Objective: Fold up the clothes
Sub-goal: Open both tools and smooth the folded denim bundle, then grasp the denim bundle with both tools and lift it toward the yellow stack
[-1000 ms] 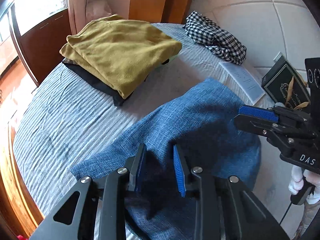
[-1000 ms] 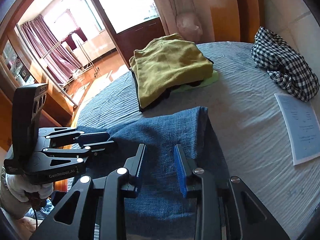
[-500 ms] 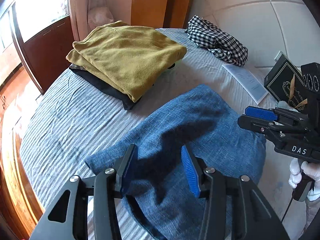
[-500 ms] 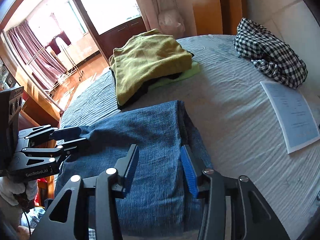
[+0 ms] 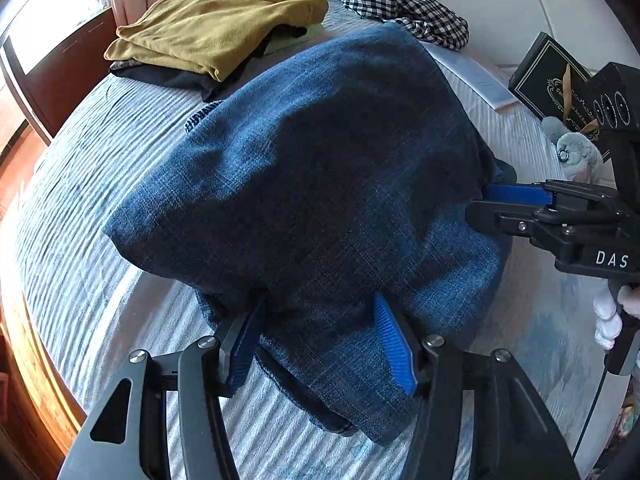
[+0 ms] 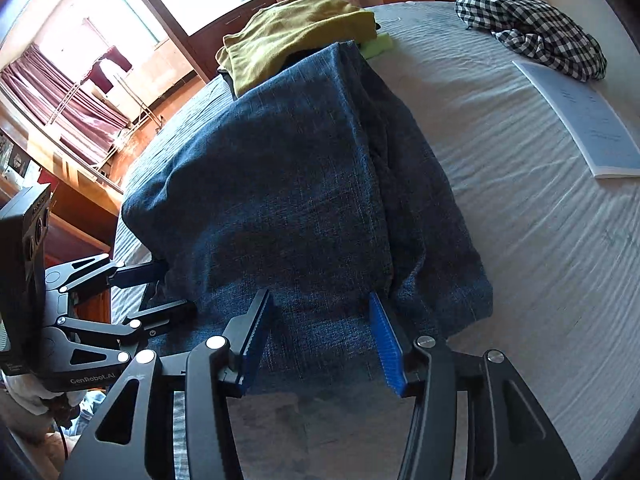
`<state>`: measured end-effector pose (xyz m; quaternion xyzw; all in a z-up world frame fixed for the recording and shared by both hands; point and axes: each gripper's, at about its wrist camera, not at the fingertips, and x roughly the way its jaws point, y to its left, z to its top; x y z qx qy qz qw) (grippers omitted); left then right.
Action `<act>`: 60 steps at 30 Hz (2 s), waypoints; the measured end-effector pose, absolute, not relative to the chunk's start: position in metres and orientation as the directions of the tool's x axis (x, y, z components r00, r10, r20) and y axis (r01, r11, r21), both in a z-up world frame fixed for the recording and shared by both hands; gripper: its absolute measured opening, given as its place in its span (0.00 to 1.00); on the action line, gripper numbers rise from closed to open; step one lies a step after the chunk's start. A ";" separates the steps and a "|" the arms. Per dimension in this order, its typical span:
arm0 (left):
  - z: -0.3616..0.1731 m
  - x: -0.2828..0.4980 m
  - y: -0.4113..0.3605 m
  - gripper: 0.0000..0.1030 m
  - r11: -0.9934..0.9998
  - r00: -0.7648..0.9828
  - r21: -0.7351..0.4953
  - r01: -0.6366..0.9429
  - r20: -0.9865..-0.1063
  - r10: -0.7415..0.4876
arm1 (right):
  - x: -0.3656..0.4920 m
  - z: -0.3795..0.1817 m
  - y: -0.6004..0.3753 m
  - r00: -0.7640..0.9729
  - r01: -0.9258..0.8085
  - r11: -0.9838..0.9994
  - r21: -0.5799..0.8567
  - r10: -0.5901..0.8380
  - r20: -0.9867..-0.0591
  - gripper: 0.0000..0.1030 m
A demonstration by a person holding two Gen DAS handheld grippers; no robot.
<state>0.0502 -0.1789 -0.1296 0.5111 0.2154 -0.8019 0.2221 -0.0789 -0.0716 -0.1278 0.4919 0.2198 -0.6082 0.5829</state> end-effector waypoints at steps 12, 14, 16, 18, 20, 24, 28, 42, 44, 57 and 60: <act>-0.102 0.077 -0.239 0.79 -0.706 -0.425 -0.175 0.686 -0.884 -0.193 | -0.118 -0.100 -0.054 0.132 0.890 -0.286 0.355 -0.584 -0.801 0.91; -0.115 0.075 -0.245 0.79 -0.694 -0.414 -0.186 0.696 -0.893 -0.176 | -0.126 -0.097 -0.051 0.124 0.883 -0.298 0.362 -0.596 -0.793 0.93; -0.124 0.070 -0.249 0.79 -0.690 -0.411 -0.194 0.697 -0.897 -0.164 | -0.129 -0.104 -0.055 0.127 0.883 -0.303 0.359 -0.581 -0.804 0.94; -0.128 0.065 -0.252 0.80 -0.682 -0.415 -0.207 0.701 -0.897 -0.154 | -0.130 -0.111 -0.061 0.120 0.888 -0.306 0.344 -0.567 -0.815 0.94; -0.132 0.061 -0.257 0.80 -0.667 -0.427 -0.236 0.706 -0.894 -0.135 | -0.131 -0.118 -0.066 0.127 0.889 -0.301 0.344 -0.560 -0.819 0.95; -0.139 0.057 -0.263 0.80 -0.663 -0.442 -0.263 0.701 -0.890 -0.114 | -0.133 -0.131 -0.078 0.158 0.885 -0.289 0.365 -0.551 -0.819 0.95; -0.137 0.056 -0.262 0.80 -0.673 -0.458 -0.267 0.690 -0.880 -0.122 | -0.132 -0.147 -0.091 0.211 0.860 -0.293 0.418 -0.543 -0.813 0.97; -0.132 0.048 -0.266 0.57 -0.702 -0.480 -0.289 0.650 -0.873 -0.086 | -0.113 -0.146 -0.103 0.283 0.849 -0.262 0.460 -0.511 -0.812 0.73; -0.132 0.050 -0.266 0.52 -0.701 -0.479 -0.302 0.647 -0.875 -0.065 | -0.111 -0.146 -0.106 0.280 0.852 -0.264 0.452 -0.499 -0.820 0.68; -0.136 0.047 -0.254 0.45 -0.755 -0.481 -0.229 0.615 -0.867 -0.129 | -0.095 -0.147 -0.118 0.186 0.913 -0.252 0.322 -0.445 -0.876 0.63; -0.137 0.048 -0.254 0.45 -0.757 -0.496 -0.236 0.609 -0.858 -0.132 | -0.093 -0.148 -0.118 0.204 0.916 -0.222 0.335 -0.464 -0.862 0.74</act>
